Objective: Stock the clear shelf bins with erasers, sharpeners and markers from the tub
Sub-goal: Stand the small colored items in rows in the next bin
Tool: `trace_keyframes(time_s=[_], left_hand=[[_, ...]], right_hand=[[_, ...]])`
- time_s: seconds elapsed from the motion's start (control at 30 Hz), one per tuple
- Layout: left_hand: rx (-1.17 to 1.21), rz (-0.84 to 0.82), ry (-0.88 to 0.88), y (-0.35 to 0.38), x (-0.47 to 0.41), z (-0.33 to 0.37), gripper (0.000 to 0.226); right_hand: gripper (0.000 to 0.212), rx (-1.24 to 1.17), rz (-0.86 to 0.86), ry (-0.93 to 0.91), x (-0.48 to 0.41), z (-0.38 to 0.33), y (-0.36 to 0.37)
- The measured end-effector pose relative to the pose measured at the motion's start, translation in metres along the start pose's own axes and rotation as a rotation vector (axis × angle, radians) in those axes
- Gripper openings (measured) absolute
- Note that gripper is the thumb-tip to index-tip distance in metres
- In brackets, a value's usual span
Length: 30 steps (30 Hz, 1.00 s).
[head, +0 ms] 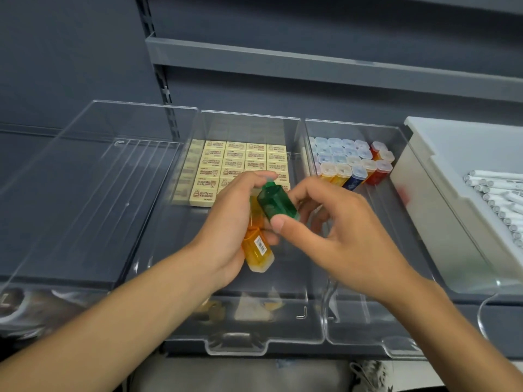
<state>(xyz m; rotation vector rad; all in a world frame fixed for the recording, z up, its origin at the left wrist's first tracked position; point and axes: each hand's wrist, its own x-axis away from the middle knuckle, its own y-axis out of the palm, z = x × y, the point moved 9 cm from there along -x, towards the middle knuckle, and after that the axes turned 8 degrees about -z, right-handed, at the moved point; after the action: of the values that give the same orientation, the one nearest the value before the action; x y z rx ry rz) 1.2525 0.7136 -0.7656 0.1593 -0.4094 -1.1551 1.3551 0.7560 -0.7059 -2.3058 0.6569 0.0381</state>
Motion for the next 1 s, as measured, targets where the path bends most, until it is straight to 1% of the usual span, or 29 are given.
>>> trace_keyframes(time_s=[0.13,0.2,0.27,0.37,0.43,0.47,0.53,0.6,0.7,0.83,0.93,1.0], left_hand=[[-0.029,-0.065,0.007,0.002,-0.004,0.004,0.026],[-0.028,-0.100,0.026,0.005,-0.005,0.007,0.025],[-0.080,-0.125,0.066,0.009,-0.005,0.010,0.025],[-0.176,-0.148,0.139,0.013,-0.004,0.016,0.029],[-0.209,-0.207,0.155,0.020,-0.002,0.016,0.027],[-0.224,-0.248,0.156,0.024,-0.001,0.017,0.026],[-0.266,-0.320,0.164,0.030,0.000,0.017,0.033],[-0.303,-0.349,0.180,0.032,0.000,0.018,0.038],[-0.327,-0.339,0.204,0.032,-0.003,0.020,0.032],[-0.343,-0.290,0.200,0.028,-0.004,0.018,0.032],[-0.361,-0.276,0.224,0.027,-0.004,0.020,0.028],[-0.427,-0.295,0.262,0.032,-0.001,0.022,0.023]], right_hand=[[0.013,-0.262,-0.035,0.050,0.000,0.008,-0.001],[0.015,-0.345,-0.010,0.058,0.000,0.015,-0.005],[0.018,-0.402,0.042,0.058,0.002,0.019,-0.009],[0.018,-0.384,0.096,0.049,0.006,0.022,-0.016],[0.014,-0.342,0.112,0.049,0.008,0.023,-0.022],[0.016,-0.316,0.123,0.043,0.010,0.022,-0.026],[0.021,-0.277,0.139,0.023,0.012,0.022,-0.031],[0.020,-0.282,0.142,0.018,0.015,0.024,-0.031],[0.022,-0.379,0.168,0.050,0.019,0.031,-0.029],[0.022,-0.512,0.213,0.027,0.018,0.032,-0.034],[0.025,-0.494,0.235,0.015,0.018,0.031,-0.037],[0.026,-0.447,0.260,0.011,0.019,0.028,-0.036]])
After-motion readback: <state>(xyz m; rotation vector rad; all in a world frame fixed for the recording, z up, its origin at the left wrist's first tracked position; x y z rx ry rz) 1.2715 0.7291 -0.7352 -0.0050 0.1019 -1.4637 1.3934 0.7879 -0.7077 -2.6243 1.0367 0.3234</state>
